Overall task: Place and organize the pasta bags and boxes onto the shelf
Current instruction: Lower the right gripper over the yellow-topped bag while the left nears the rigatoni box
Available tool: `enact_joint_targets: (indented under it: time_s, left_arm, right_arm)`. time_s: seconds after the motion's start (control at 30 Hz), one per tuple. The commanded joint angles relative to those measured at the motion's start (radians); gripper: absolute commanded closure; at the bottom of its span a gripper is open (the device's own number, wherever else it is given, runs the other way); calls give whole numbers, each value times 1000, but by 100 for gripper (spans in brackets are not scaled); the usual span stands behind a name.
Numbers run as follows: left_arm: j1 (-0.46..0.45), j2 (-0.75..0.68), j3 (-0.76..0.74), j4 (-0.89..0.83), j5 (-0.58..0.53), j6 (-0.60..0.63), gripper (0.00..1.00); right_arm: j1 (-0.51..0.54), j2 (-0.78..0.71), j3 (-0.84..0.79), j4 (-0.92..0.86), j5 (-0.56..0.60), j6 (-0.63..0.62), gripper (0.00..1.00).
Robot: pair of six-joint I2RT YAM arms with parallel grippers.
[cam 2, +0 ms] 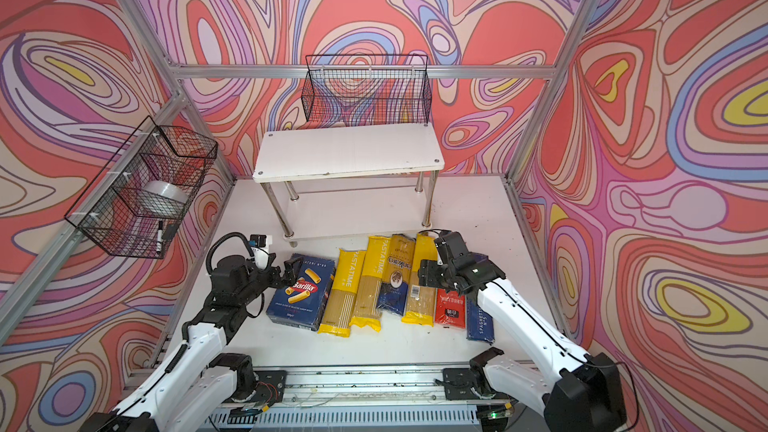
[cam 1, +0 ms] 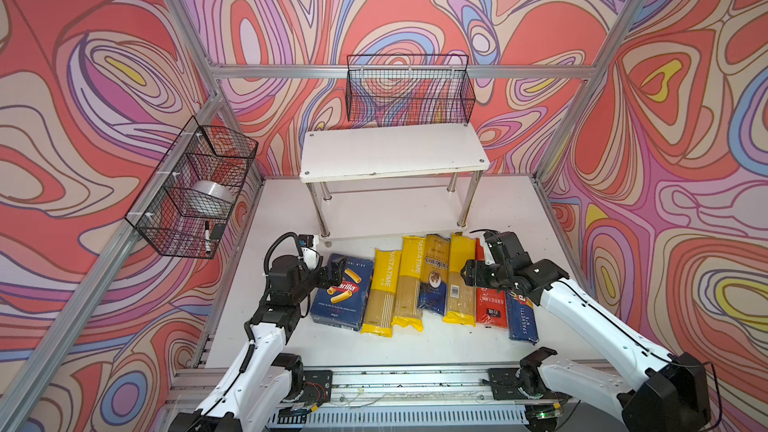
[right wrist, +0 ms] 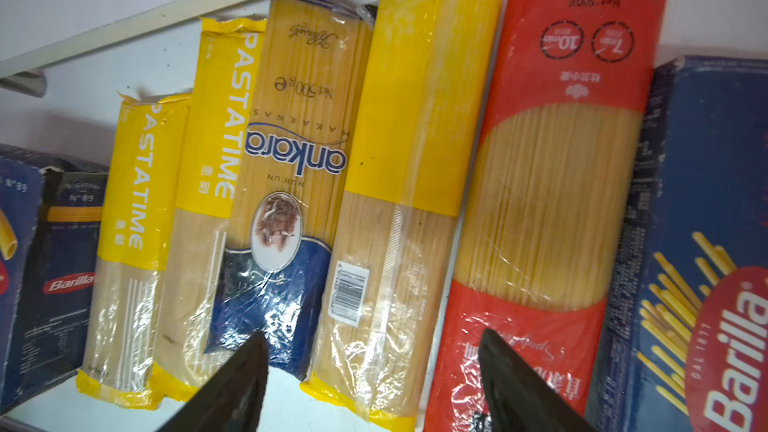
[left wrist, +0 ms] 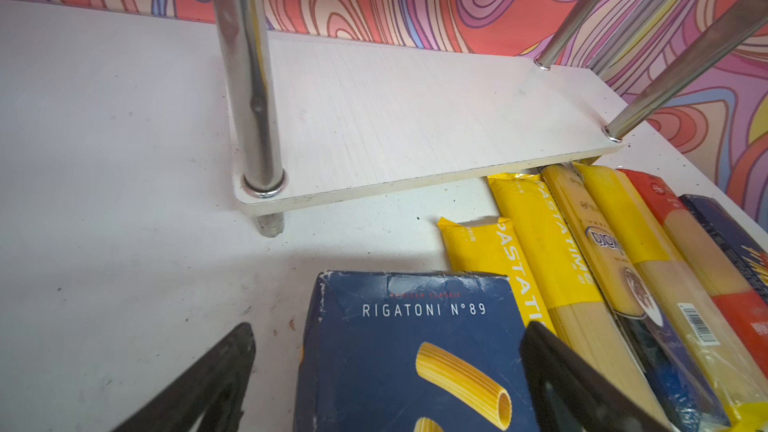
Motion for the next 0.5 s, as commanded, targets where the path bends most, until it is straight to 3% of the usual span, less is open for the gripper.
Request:
enact_joint_targets:
  time_s: [0.0, 0.2, 0.3, 0.47]
  left_arm:
    - [-4, -16, 15, -37, -20, 37, 0]
    - [-4, 52, 53, -61, -48, 30, 0]
    - [-4, 83, 72, -69, -10, 46, 0]
    - [-4, 61, 58, -64, -48, 32, 0]
  right_arm:
    - [23, 16, -12, -12, 68, 37, 18]
    - [42, 25, -101, 99, 41, 77, 19]
    - [53, 28, -129, 141, 45, 101, 19]
    - [98, 92, -135, 162, 34, 111, 19]
